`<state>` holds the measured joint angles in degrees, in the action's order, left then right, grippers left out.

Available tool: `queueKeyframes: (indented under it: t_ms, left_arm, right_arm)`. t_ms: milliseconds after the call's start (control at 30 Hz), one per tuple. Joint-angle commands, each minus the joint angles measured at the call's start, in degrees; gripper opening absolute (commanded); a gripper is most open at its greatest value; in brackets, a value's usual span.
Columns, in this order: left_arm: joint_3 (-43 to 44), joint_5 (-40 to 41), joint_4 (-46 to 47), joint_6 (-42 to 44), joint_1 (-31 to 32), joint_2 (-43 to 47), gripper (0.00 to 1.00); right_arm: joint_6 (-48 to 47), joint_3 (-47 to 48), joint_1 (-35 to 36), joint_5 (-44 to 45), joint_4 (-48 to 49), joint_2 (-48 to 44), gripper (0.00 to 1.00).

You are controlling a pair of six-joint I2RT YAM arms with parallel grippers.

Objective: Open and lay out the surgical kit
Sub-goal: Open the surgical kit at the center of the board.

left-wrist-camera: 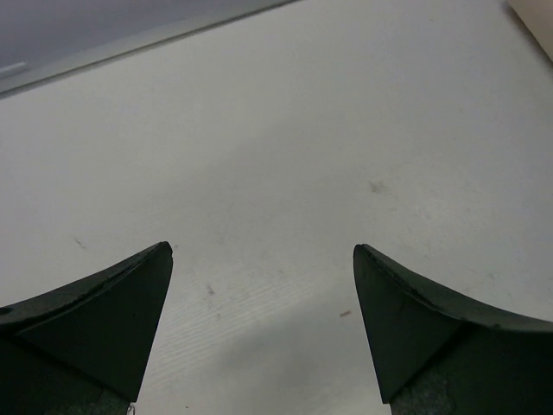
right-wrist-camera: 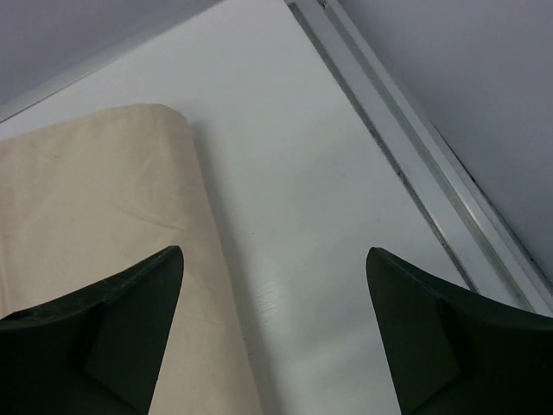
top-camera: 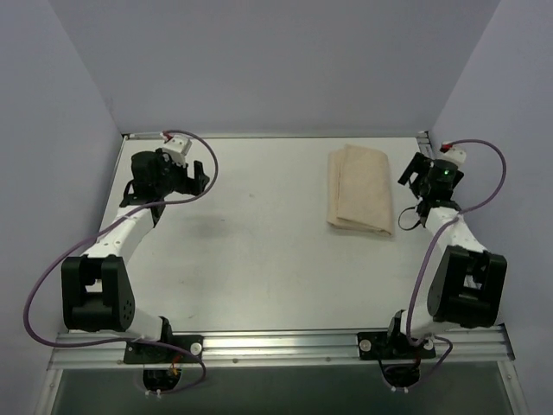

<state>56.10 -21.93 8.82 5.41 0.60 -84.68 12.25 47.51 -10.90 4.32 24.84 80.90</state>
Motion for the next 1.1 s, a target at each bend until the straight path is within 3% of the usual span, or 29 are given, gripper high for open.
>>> queueKeyframes:
  t_ms: [0, 33, 133, 300, 467, 733, 1067]
  left_arm:
    - [3.3, -3.9, -17.6, 2.7, 3.4, 1.8, 0.95]
    - [3.3, -4.1, -18.1, 2.8, 3.5, 2.5, 0.95]
    - [3.1, -4.5, -19.0, 3.6, 4.1, 3.6, 0.95]
    - [3.5, -2.9, -20.1, 4.6, 4.1, 3.5, 0.95]
    - [3.6, -2.8, -20.7, 4.9, 4.1, 2.8, 0.95]
    - [2.6, -3.4, -21.6, 5.5, 4.1, 5.3, 0.95]
    - [1.9, -3.9, -22.3, 5.8, 4.1, 4.8, 0.96]
  right_arm:
    - [-0.3, 7.8, -4.7, -18.2, -7.5, 8.4, 0.82]
    - [-1.1, 11.4, -5.3, -23.8, -9.3, 10.6, 0.76]
    - [-1.3, 14.0, -5.4, -30.8, -8.1, 16.6, 0.7]
    - [0.3, 16.0, -5.1, -38.1, -4.7, 24.3, 0.64]
    - [1.4, 15.8, -3.5, -41.8, -1.7, 28.3, 0.45]
    - [-1.3, 13.7, 5.2, -40.4, -2.1, 26.8, 0.2]
    - [9.9, 0.1, 18.1, -28.8, 4.3, 14.2, 0.12]
